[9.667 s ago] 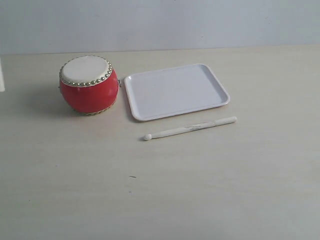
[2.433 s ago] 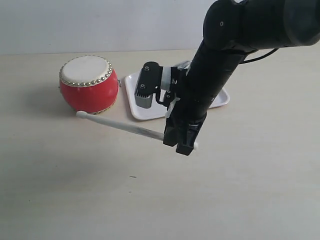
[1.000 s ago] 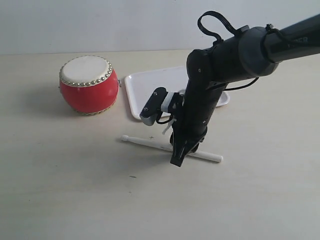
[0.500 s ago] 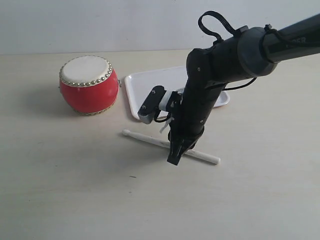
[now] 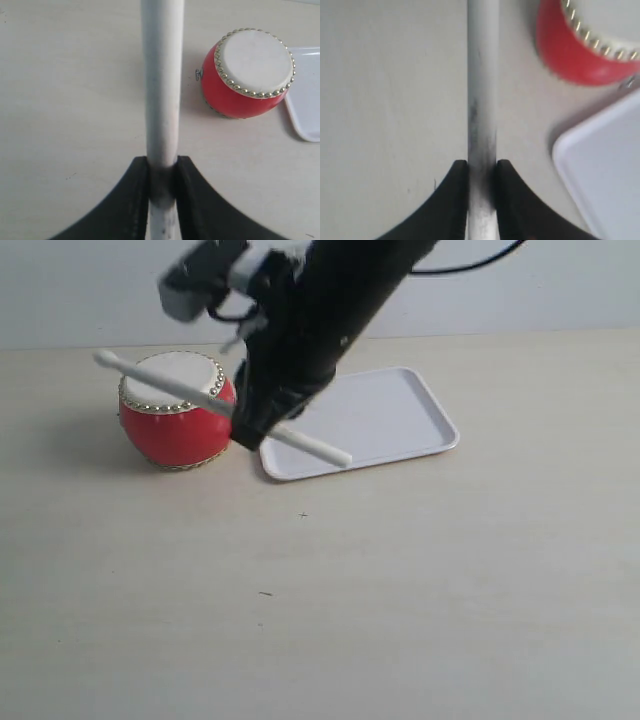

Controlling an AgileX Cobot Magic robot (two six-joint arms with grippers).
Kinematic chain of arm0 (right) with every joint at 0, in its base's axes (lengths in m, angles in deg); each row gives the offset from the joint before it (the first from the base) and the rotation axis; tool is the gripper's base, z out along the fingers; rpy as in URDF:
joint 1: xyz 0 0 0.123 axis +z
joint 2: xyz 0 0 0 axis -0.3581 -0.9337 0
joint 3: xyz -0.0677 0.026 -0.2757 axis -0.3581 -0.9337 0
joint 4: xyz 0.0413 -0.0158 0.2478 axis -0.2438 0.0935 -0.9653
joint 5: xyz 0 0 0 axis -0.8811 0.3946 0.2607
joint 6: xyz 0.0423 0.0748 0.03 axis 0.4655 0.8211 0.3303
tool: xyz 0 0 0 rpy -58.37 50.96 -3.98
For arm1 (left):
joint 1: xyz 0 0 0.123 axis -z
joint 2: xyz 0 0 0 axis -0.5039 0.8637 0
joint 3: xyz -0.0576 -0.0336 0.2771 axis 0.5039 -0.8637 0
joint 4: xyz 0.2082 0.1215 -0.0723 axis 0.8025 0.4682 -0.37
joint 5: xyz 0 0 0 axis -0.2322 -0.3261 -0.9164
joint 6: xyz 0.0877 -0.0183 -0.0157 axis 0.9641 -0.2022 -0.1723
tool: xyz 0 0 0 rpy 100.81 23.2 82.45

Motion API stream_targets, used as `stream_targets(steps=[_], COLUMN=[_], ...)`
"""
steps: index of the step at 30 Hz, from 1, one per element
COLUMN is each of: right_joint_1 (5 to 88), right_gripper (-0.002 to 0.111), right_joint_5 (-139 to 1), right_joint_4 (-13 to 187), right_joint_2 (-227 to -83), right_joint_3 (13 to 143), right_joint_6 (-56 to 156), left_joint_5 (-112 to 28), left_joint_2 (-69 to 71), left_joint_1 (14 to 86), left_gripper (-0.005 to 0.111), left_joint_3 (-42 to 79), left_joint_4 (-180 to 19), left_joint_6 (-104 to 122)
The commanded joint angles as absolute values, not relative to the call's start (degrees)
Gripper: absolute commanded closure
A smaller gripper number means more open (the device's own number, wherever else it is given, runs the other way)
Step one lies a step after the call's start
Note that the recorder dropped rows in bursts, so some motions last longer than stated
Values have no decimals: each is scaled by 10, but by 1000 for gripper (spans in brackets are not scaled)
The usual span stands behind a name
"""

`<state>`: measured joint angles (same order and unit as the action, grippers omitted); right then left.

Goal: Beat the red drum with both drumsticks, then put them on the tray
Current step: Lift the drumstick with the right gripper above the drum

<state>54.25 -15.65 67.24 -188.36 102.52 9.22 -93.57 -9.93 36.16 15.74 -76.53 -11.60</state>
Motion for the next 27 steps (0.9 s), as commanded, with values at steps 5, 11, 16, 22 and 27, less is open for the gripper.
stream_targets(steps=[5,11,16,22,27], right_joint_1=[556,556,556,556,556], right_gripper=[108,108,108,108,108], right_joint_5=[-146,-144,-144,-144,-144], right_joint_4=[630,633,642,721,796], right_joint_2=[-1797,-1768,-1765,-1766,-1766], right_joint_3=[1067,1067,1067,1067,1067], right_joint_6=[103,104,104,181,272], left_joint_5=[-935,-935,-935,-935,-935], left_joint_2=[-103,-103,-103,-103,-103], left_joint_1=[361,361,361,361,361], left_gripper=[107,107,107,107,107], left_joint_3=[156,156,156,156,156], left_joint_4=[-767,-767,-767,-767,-767], left_joint_6=[-116,-116,-115,-115,-115])
